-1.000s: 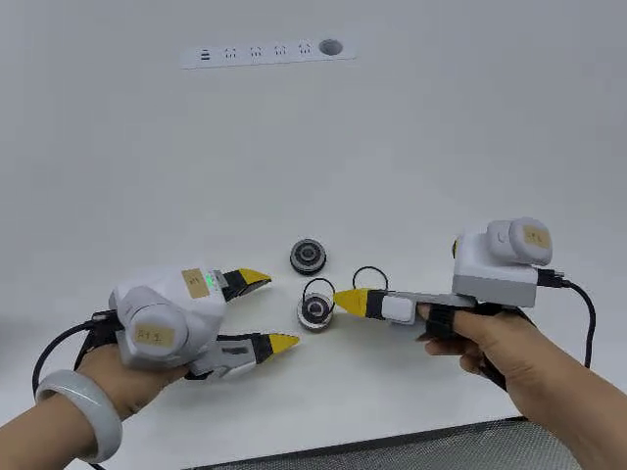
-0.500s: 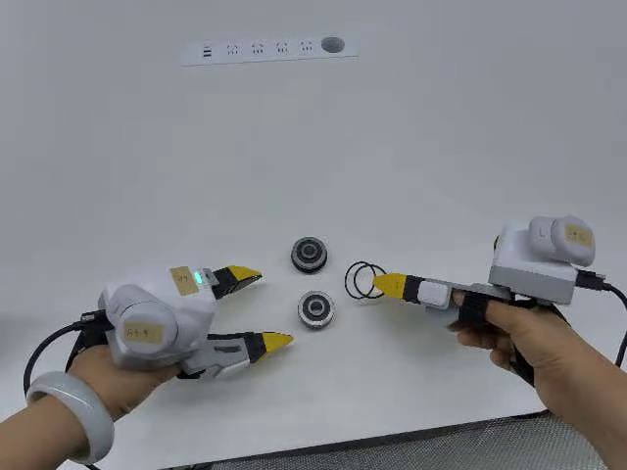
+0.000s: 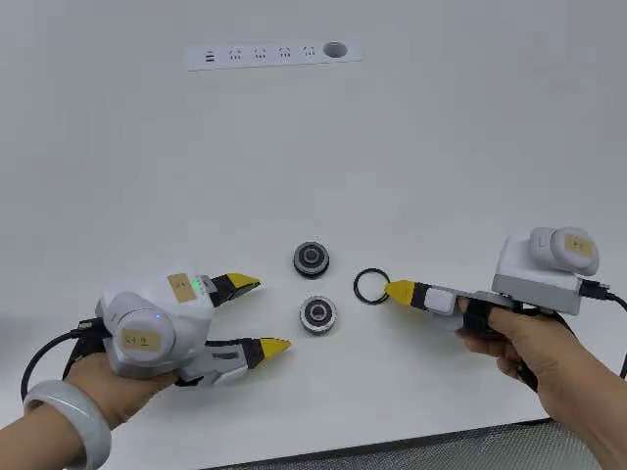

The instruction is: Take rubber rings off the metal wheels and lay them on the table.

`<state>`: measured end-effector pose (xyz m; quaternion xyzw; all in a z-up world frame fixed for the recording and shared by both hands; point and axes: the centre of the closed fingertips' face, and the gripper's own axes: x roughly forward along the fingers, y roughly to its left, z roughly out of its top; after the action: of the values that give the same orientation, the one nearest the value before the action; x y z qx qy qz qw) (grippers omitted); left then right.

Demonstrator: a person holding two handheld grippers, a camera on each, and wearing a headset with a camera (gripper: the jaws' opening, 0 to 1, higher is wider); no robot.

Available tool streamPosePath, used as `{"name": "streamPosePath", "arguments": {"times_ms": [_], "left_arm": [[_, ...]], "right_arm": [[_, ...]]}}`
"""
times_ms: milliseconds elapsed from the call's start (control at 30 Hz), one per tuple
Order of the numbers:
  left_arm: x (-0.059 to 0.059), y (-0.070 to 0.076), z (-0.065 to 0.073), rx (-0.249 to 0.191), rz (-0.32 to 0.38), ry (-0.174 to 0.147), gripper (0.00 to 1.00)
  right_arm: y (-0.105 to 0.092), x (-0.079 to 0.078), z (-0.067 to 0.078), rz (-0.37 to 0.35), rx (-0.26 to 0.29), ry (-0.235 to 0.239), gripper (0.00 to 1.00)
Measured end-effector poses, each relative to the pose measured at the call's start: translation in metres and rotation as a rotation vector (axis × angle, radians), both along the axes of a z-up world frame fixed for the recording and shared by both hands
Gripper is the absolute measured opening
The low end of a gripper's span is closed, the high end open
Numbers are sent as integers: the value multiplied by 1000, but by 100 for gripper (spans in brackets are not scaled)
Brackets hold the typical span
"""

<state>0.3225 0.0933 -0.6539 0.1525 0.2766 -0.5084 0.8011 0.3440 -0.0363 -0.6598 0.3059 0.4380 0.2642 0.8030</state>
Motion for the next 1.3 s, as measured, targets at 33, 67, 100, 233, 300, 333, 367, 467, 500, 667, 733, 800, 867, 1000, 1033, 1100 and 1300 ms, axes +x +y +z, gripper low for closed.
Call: {"name": "streamPosePath", "arguments": {"times_ms": [33, 67, 100, 233, 300, 333, 367, 467, 500, 667, 733, 800, 867, 1000, 1033, 1100, 1300], "left_arm": [[0, 0, 0, 0, 0, -1, 49], [0, 0, -1, 1, 1, 1, 49], [0, 0, -1, 0, 0, 2, 49], [0, -2, 0, -2, -2, 3, 49], [1, -2, 1, -3, -2, 2, 49], [1, -2, 1, -5, -1, 1, 49], [2, -2, 1, -6, 0, 1, 49], [4, -1, 3, -10, 7, -2, 49], [6, -1, 4, -14, 14, -2, 49], [16, 3, 9, -28, 55, -12, 49], [23, 4, 13, -36, 77, -20, 49], [29, 5, 16, -39, 94, -30, 49], [36, 4, 19, -47, 106, -32, 49], [45, -2, 24, -50, 107, -48, 49], [47, -3, 25, -51, 106, -49, 48], [49, -7, 26, -55, 101, -51, 46], [51, -16, 27, -60, 86, -48, 42]], "right_arm": [[0, 0, 0, 2, -3, -2, 6], [0, 0, 0, 6, -8, -9, 7], [-2, 0, -1, 8, -12, -10, 7], [-4, 1, 0, 16, -26, -24, 9], [-4, 1, 0, 19, -32, -29, 10], [-4, 1, 0, 22, -36, -32, 11], [-4, 1, 0, 24, -39, -34, 11], [-5, 2, 2, 22, -45, -49, 12], [-5, 2, 4, 24, -46, -56, 13], [-5, 5, 6, 31, -54, -83, 16], [-4, 5, 8, 30, -50, -89, 16], [-4, 5, 9, 31, -47, -93, 16], [-2, 5, 11, 33, -41, -101, 16], [2, 6, 19, 54, -43, -163, 23], [3, 6, 20, 57, -43, -172, 25], [4, 6, 23, 67, -40, -190, 30], [5, 6, 26, 122, -75, -282, 41]]}}
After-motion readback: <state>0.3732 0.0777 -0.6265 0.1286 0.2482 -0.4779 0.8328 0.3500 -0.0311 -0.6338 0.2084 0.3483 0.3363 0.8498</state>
